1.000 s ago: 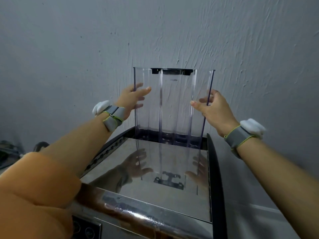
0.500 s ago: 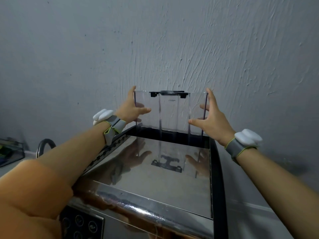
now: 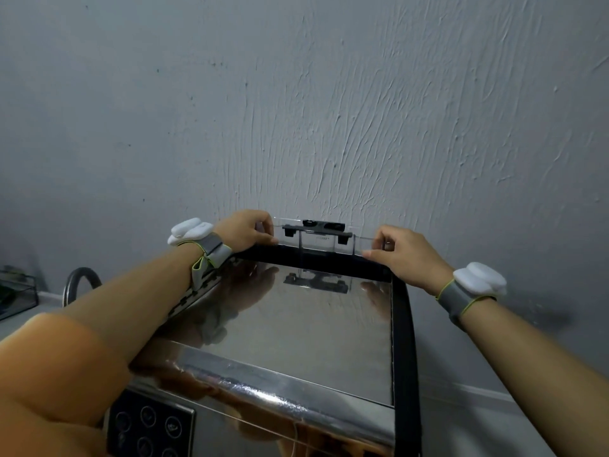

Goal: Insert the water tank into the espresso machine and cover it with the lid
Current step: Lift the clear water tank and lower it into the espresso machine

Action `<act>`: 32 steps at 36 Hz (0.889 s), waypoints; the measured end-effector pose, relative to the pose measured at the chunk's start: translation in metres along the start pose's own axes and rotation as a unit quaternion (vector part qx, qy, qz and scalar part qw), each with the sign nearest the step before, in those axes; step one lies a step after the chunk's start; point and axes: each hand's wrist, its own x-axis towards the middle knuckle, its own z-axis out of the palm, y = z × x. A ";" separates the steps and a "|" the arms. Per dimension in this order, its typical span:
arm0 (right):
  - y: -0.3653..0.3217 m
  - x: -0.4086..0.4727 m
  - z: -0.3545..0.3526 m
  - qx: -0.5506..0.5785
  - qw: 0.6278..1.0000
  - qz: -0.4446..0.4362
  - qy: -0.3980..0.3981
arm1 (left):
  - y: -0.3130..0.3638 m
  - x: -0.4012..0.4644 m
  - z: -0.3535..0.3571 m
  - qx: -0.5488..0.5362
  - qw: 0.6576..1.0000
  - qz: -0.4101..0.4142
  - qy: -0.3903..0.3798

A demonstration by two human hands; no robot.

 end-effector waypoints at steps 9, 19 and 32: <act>0.001 -0.003 0.001 -0.084 0.992 0.031 -0.090 | 0.000 -0.004 0.004 0.092 0.993 0.018 -0.077; -0.008 0.004 -0.002 -0.143 0.971 0.033 -0.186 | -0.004 -0.005 0.008 0.149 0.978 0.064 -0.131; -0.008 0.009 -0.002 -0.164 0.960 0.016 -0.226 | -0.006 -0.002 0.009 0.171 0.973 0.062 -0.143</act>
